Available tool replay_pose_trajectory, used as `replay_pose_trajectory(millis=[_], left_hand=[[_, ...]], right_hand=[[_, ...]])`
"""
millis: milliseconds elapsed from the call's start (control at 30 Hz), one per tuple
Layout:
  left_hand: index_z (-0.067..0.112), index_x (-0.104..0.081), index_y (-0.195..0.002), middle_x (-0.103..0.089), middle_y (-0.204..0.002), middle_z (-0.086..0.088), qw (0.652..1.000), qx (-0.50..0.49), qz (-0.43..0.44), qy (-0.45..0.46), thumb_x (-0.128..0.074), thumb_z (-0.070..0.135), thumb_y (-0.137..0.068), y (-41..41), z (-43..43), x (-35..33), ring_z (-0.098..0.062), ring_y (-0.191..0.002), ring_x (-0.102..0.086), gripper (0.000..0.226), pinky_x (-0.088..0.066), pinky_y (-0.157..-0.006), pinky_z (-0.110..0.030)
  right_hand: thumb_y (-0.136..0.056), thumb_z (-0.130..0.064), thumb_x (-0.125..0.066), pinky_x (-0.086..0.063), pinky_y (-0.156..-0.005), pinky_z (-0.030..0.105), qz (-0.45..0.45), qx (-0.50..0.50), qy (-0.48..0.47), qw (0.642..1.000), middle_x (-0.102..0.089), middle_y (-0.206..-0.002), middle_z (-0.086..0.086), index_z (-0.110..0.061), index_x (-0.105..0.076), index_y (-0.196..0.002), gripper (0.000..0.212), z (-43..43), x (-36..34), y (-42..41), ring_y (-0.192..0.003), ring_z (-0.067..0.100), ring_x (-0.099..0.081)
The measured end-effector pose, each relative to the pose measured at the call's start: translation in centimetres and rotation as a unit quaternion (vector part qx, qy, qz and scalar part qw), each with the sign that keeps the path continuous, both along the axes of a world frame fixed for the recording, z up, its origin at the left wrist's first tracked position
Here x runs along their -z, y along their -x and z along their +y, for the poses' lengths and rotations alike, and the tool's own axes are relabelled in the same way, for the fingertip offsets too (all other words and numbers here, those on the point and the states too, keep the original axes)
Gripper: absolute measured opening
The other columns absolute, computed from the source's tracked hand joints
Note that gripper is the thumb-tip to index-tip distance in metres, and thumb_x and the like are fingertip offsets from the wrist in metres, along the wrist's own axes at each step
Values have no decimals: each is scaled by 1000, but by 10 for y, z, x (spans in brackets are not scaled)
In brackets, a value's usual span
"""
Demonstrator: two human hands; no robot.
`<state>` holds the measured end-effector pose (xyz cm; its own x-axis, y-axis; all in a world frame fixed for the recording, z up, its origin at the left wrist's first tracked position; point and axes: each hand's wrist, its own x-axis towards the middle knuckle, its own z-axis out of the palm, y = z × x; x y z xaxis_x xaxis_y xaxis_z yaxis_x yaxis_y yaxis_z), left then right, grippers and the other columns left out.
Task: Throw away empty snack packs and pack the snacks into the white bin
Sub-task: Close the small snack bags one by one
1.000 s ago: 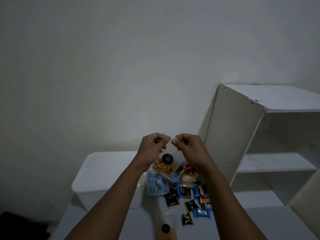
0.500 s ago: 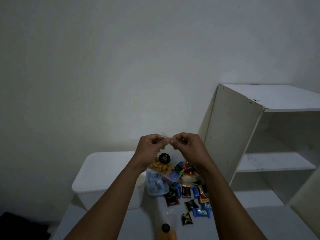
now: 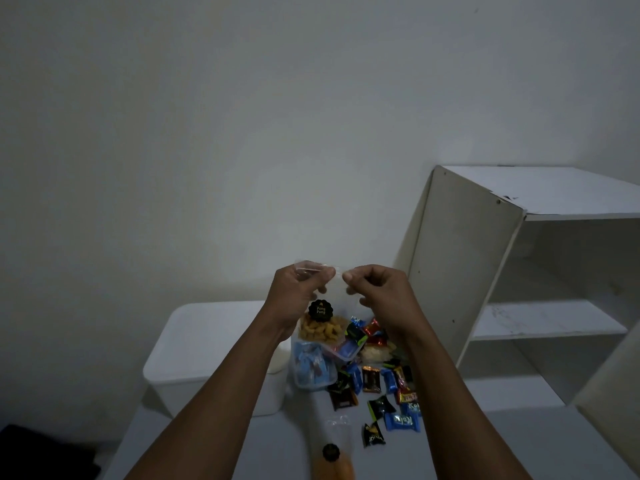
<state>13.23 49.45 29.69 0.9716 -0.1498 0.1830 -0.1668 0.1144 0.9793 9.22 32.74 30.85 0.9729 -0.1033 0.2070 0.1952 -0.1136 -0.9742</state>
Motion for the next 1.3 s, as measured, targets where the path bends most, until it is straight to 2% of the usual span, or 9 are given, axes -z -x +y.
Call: replay_pose_trajectory(millis=[67, 200, 400, 567, 700, 867, 1000, 1167, 1300], left_hand=[[14, -72, -82, -66, -68, 2, 1000, -10, 10, 21, -75, 19, -85, 0, 0, 1, -12, -68, -58, 7, -45, -70, -31], [13, -72, -86, -67, -70, 1, 999, -5, 22, 35, -76, 19, -84, 2, -1, 1, -12, -68, -60, 7, -46, -69, -30], [10, -76, -84, -69, -68, 3, 1000, 26, 3, 1, -77, 14, -83, 0, 6, -1, -15, -66, -58, 4, -45, -68, -33], [10, -75, -89, -67, -72, 2, 998, 50, 25, 31, -73, 18, -86, 2, 3, 0, -15, -73, -57, 9, -43, -71, -32], [10, -72, -92, -66, -78, -4, 993, 37, 68, 91, -76, 28, -77, -2, 9, -4, -14, -71, -61, 23, -45, -73, -33], [12, -72, -88, -65, -80, 0, 994, 3, 58, 87, -66, 26, -92, -2, 9, -3, -14, -71, -62, 16, -46, -72, -33], [14, -75, -89, -67, -81, 0, 1000, -15, -1, 7, -58, 30, -98, -3, 9, 0, -16, -73, -64, 25, -51, -70, -32], [8, -73, -90, -69, -79, -4, 999, -28, 4, 45, -62, 27, -96, -4, 7, -4, -24, -73, -70, 22, -54, -67, -35], [7, -68, -90, -68, -76, -4, 998, -49, -36, -29, -63, 22, -96, -6, 7, -1, -19, -70, -69, 17, -55, -67, -35]], right_hand=[[-89, -27, -73, -55, -77, 30, 10, 22, -19, 1000, -75, -84, 5, -12, -74, -87, 15, 2, 3, 0, -81, 11, -69], [-91, -22, -70, -47, -67, 17, -7, 58, -40, 997, -73, -80, -2, -14, -73, -84, 11, 9, 5, 0, -74, 0, -66], [-91, -20, -70, -50, -65, 13, -5, -10, -17, 1000, -75, -85, 5, -13, -74, -88, 10, 11, 0, 1, -77, 4, -67], [-93, -20, -67, -53, -79, 31, 3, -10, -62, 998, -74, -83, -1, -14, -76, -90, 10, 20, 2, -2, -84, 9, -67], [-91, -21, -69, -49, -73, 25, -6, 53, -88, 995, -74, -80, -3, -15, -74, -87, 9, 18, 3, -6, -76, 2, -68], [-89, -20, -73, -51, -71, 23, -4, 31, 3, 1000, -74, -81, 9, -8, -75, -82, 14, 12, -3, -9, -73, 6, -65], [-89, -20, -74, -49, -63, 10, -21, -11, 97, 995, -74, -76, 0, -11, -77, -84, 10, 9, -12, -12, -68, 0, -66], [-96, -22, -64, -45, -61, 5, -39, 30, 117, 992, -68, -78, 5, -8, -71, -84, 20, 9, -8, -16, -65, -3, -57], [-96, -23, -64, -49, -71, 18, -23, 9, 128, 992, -71, -83, 11, -8, -71, -84, 20, 5, -1, -14, -72, 5, -61]])
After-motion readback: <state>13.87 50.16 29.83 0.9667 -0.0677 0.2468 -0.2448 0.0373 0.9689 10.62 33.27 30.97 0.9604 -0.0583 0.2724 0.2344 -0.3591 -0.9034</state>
